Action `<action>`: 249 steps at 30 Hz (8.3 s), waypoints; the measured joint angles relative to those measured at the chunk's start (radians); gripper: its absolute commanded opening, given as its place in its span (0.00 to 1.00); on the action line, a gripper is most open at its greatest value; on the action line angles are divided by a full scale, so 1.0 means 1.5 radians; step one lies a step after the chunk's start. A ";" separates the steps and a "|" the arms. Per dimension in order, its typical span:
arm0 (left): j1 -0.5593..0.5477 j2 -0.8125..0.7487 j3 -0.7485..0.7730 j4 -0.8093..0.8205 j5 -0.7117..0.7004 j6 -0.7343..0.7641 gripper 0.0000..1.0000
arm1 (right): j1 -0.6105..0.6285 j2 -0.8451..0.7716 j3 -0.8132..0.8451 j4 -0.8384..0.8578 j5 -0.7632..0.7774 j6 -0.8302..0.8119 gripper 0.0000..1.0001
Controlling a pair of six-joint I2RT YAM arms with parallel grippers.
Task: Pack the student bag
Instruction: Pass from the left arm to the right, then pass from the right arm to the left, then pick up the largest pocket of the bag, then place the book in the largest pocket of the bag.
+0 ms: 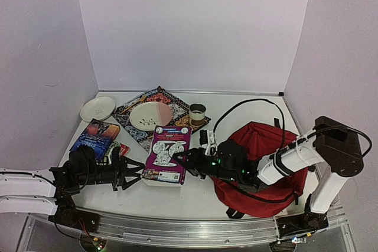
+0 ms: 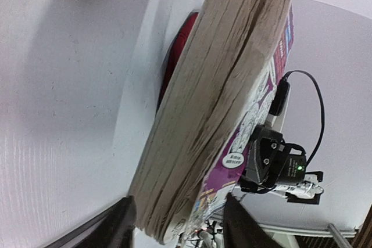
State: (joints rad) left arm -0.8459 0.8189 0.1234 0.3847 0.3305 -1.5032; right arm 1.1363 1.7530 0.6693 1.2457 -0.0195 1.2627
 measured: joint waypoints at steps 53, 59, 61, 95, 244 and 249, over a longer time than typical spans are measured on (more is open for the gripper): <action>-0.090 0.248 0.214 0.178 -0.237 0.019 0.58 | -0.006 -0.066 0.046 -0.013 0.248 0.125 0.00; -0.091 0.248 0.214 0.182 -0.248 0.025 0.29 | -0.007 -0.066 0.046 -0.011 0.245 0.129 0.00; -0.091 0.248 0.214 0.183 -0.252 0.029 0.16 | -0.007 -0.066 0.046 -0.008 0.244 0.129 0.00; 0.054 0.161 0.102 0.140 -0.150 0.132 0.00 | -0.063 -0.298 0.160 -0.750 0.041 -0.274 0.80; -0.098 0.662 0.491 0.071 -0.133 0.212 0.93 | 0.031 -0.081 0.515 -1.078 0.467 -0.488 0.00; -0.111 0.625 0.492 -0.012 -0.174 0.251 0.95 | 0.028 -0.083 0.505 -1.082 0.478 -0.480 0.00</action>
State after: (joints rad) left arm -1.0125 1.7562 0.8621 0.3661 0.0695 -1.1267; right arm 1.1782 1.6283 1.4261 -0.3768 0.6976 0.5423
